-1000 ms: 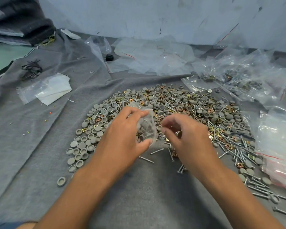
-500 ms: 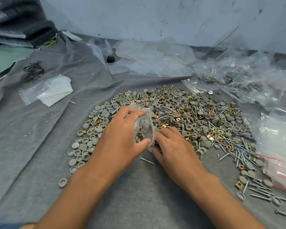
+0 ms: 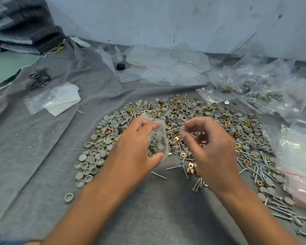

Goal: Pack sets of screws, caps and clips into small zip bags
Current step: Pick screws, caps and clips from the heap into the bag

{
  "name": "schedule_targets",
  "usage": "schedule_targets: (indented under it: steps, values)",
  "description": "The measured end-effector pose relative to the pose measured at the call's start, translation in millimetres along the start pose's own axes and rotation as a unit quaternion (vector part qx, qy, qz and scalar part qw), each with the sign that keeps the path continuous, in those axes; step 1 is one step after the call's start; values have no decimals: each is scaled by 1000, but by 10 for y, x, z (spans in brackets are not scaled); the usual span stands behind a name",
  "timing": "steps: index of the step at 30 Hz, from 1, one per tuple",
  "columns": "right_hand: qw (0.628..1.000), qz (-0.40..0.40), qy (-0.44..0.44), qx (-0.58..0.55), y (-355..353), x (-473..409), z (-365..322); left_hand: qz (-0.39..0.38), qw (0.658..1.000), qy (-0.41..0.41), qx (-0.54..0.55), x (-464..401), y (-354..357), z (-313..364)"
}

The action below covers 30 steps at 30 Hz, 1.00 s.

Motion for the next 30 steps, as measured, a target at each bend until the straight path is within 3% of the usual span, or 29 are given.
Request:
schedule_targets:
  steps: [2, 4, 8, 18, 21, 25, 30]
  values:
    - [994, 50, -93, 25, -63, 20, -164, 2, 1000, -1, -2, -2, 3, 20]
    - [988, 31, -144, 47, 29, 51, -261, 2, 1000, 1, 1, -6, 4, 39]
    - [995, -43, -77, 47, 158, 14, -203, 4, 1000, 6, 2, -7, -1, 46]
    - [990, 108, 76, -51, -704, -34, 250, 17, 1000, 8, -16, -3, -25, 41]
    - [985, 124, 98, -68, -808, -34, 352, 97, 995, 13, 22, 13, -234, 76]
    - [978, 132, 127, -95, -906, -25, 478, 310, 945, 23, 106, 166, -733, -35]
    - [974, 106, 178, -88, -1006, 3, 584, 334, 937, -50, 92, 232, -902, -308]
Point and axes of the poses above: each hand's wrist, its own x-axis away from the middle knuckle, its own y-axis out of the palm, z = x × y, the point moved 5 cm from there along -x, towards the middle knuckle, and after that the axes turned 11 degrees about -z, right-handed, at the moved point
